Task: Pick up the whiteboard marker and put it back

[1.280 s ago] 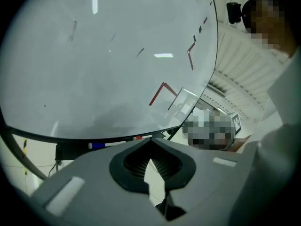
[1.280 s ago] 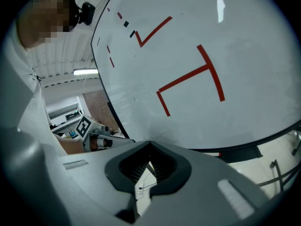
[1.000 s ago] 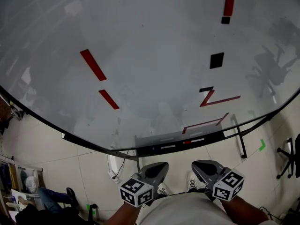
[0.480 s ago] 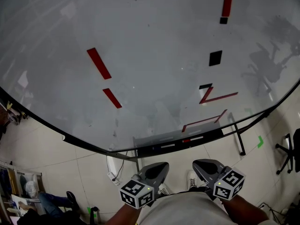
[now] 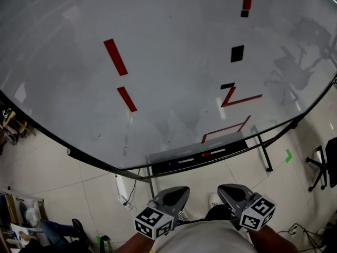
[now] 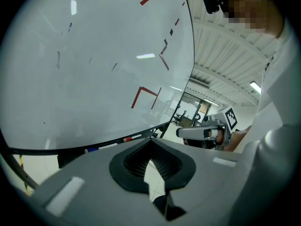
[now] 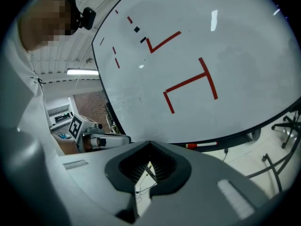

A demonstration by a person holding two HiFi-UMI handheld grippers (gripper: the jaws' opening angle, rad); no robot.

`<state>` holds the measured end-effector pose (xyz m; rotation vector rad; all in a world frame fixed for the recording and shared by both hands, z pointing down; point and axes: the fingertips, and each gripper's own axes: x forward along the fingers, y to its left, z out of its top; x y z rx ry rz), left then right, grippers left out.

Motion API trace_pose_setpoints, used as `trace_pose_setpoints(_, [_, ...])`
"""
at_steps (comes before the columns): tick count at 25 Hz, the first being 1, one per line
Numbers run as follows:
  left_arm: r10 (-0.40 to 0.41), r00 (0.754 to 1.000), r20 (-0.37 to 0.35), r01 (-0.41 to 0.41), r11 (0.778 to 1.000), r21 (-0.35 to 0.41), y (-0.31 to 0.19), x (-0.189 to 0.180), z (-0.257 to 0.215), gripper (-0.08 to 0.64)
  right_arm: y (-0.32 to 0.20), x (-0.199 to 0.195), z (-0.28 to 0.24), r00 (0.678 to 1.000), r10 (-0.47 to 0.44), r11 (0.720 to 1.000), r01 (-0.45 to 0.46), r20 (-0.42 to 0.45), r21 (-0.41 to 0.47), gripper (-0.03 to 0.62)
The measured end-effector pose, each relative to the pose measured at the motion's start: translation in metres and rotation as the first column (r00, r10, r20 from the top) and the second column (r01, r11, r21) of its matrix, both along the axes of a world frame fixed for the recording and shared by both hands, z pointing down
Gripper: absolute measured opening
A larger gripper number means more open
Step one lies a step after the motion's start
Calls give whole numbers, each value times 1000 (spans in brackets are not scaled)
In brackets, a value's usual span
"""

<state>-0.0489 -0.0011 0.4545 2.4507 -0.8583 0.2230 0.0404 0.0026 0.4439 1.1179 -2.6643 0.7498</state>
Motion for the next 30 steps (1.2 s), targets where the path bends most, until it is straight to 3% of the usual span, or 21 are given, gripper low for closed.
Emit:
trace_pose_setpoints(6, [-77,997,-26,77,997,7,21,14,-10,17,14,9,-7,997,-83,996,83,6,24,2])
trace_pose_setpoints(12, [-185,981,-58,184,982,-36,44,61,-13,17,27,58,-13,988,-155,988,155,23,22,2])
trace_pose_setpoints(18, [-254,967,3,254,967,15,75,109,-12,17,53,100,-4,970,-243,970,243,28,5,2])
trace_pose_setpoints(23, [-242,969,48,241,970,25,96,129,-5,17,65,117,-1,957,-290,957,290,2,17,2])
trace_pose_setpoints(30, [-191,975,109,187,981,49,110,120,-7,17,83,120,-7,973,-229,973,229,36,14,2])
